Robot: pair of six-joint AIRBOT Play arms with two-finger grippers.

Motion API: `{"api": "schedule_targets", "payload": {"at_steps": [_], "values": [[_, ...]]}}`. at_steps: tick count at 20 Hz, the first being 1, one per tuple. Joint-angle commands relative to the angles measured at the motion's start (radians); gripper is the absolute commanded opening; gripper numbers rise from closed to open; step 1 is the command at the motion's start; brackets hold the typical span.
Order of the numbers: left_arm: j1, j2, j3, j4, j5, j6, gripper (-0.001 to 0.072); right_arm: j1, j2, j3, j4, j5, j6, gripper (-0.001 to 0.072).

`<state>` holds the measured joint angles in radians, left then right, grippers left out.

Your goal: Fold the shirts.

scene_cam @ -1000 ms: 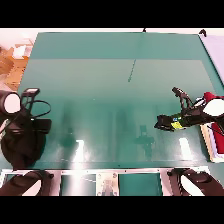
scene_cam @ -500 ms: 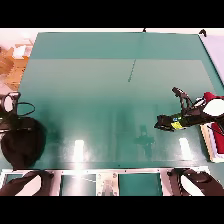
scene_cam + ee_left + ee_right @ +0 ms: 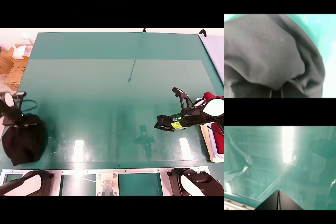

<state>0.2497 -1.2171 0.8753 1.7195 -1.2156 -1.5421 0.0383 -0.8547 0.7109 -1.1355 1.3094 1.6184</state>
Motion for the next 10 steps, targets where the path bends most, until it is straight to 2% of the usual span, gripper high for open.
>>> {"api": "schedule_targets", "payload": {"at_steps": [1, 4, 7, 10], "values": [[-0.045, 0.018, 0.212, -0.082, -0.164, 0.032, 0.0024, 0.001, 0.001, 0.0, 0.0, -0.021, 0.0, 0.0017], [-0.182, 0.088, 0.454, -0.227, -0.175, 0.02, 0.0023, 0.001, 0.001, 0.0, 0.002, -0.053, 0.0, 0.0017], [-0.363, 0.104, 0.654, -0.374, -0.166, -0.053, 0.0024, 0.0, 0.001, 0.0, 0.001, -0.064, 0.0, 0.0018], [-0.549, 0.097, 0.695, -0.466, -0.033, -0.083, 0.0023, -0.001, 0.001, 0.0, 0.002, -0.064, 0.0, 0.0018]]}}
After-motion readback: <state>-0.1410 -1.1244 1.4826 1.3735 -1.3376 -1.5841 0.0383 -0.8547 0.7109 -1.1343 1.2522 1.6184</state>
